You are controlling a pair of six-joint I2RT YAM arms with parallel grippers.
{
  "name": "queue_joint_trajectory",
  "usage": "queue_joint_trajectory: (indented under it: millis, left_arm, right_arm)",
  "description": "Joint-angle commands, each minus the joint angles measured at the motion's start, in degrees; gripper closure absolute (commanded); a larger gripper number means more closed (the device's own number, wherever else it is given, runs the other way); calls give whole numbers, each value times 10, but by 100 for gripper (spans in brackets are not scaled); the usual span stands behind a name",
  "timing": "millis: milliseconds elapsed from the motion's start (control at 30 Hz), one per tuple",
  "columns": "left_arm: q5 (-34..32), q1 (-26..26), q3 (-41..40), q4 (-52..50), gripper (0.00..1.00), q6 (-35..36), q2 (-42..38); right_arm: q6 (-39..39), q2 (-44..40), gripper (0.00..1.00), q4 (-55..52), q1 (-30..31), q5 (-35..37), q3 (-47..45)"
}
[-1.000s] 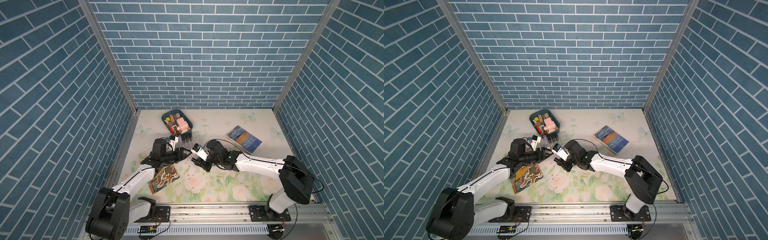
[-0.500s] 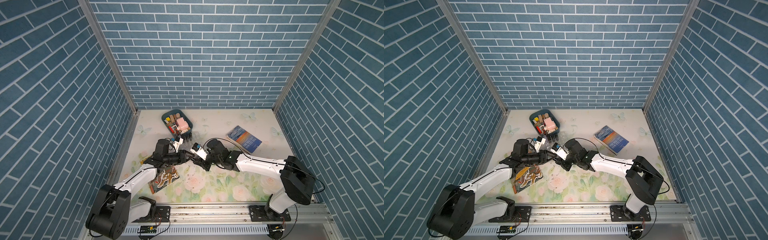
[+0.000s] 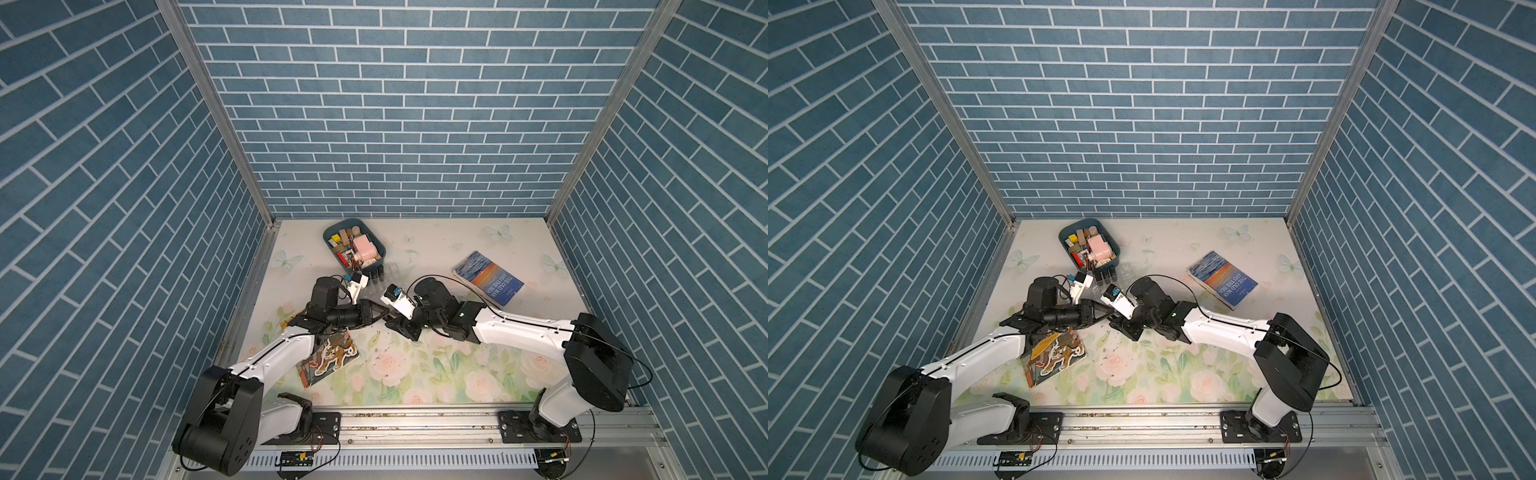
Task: Arrange the lipsticks in the organizer
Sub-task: Pick up the lipstick at the center of the board.
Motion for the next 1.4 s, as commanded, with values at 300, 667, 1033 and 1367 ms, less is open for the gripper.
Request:
queue_joint_trajectory:
  millis: [300,667,1033,1367]
  left_arm:
    - [-107,44,-37,325,80,-248,23]
    - [-198,0,-94,514,80,-388,26]
    - [-224,-48,-107,587,80,-421,53]
    - [-232,-57,-111,609,80,-430,72]
  right_arm:
    - [556,-137,42,213,-135,0,-139]
    - [747,-105,41,407,-108,74,-174]
    - [799,-19,52,487,-74,73,-138]
    - [801,-10,63,505,-69,86,-132]
